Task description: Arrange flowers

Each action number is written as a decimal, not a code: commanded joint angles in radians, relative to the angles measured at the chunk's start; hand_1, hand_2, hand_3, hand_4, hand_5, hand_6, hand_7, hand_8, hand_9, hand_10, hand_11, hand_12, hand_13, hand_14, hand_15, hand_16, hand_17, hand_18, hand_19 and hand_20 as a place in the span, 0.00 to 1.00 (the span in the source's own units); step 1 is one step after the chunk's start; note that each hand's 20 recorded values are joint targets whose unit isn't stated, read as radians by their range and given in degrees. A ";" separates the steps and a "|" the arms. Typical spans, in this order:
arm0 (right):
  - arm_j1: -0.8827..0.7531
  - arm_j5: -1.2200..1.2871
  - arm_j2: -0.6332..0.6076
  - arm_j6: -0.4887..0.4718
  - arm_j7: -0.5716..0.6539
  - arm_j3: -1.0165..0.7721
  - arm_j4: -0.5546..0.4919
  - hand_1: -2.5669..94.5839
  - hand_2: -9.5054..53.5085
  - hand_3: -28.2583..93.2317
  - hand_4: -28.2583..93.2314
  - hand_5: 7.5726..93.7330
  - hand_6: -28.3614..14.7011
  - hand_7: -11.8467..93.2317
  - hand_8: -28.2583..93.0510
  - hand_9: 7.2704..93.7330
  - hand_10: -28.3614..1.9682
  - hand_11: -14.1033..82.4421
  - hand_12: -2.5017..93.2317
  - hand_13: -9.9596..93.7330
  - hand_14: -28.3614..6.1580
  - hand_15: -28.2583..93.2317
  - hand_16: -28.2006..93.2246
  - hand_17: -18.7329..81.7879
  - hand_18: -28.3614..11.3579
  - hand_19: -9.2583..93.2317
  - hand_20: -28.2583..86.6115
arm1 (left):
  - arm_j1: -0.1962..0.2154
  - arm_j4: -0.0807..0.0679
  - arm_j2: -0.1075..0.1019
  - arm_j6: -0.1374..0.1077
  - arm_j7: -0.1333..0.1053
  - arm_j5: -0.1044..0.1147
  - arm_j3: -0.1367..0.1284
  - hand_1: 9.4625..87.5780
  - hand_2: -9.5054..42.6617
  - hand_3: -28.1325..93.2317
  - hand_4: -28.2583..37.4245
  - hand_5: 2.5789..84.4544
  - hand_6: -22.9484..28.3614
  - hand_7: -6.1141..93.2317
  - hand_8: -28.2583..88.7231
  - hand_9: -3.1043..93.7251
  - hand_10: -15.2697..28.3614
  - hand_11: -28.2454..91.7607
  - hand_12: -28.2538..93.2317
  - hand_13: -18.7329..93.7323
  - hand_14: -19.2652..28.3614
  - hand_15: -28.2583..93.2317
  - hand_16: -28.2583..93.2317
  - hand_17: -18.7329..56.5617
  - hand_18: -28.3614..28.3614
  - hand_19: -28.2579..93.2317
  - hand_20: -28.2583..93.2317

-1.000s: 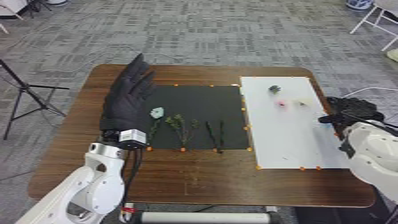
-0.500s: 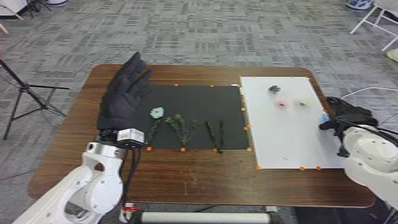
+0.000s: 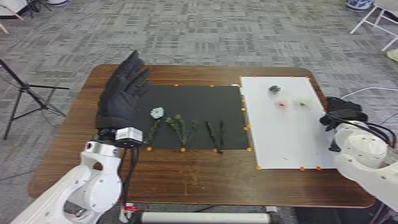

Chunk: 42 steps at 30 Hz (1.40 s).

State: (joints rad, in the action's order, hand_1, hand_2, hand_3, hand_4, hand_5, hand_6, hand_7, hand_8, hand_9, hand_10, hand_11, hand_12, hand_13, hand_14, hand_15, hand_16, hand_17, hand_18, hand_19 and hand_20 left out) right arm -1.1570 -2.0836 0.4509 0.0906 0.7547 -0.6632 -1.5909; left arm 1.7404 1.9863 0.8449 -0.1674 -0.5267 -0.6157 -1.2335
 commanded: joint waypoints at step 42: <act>0.634 -0.058 0.750 0.210 -0.326 0.722 0.222 0.51 0.00 0.93 0.05 0.79 0.69 0.50 0.26 0.87 0.72 0.43 0.53 0.81 0.65 0.98 0.46 0.56 0.24 0.95 0.61 | -0.376 -0.055 -0.101 0.049 -0.060 -0.002 0.173 0.20 0.08 0.79 0.02 0.29 0.47 0.22 0.18 0.23 0.56 0.35 0.40 0.31 0.68 0.38 0.30 0.08 0.83 0.49 0.34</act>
State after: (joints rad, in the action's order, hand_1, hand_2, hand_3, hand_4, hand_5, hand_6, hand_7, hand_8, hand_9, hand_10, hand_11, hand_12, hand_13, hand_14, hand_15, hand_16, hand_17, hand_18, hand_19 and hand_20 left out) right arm -0.5432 -2.1250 1.1632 0.3216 0.4815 0.0281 -1.3652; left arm 1.3536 1.9269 0.7218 -0.1311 -0.5842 -0.6130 -1.0476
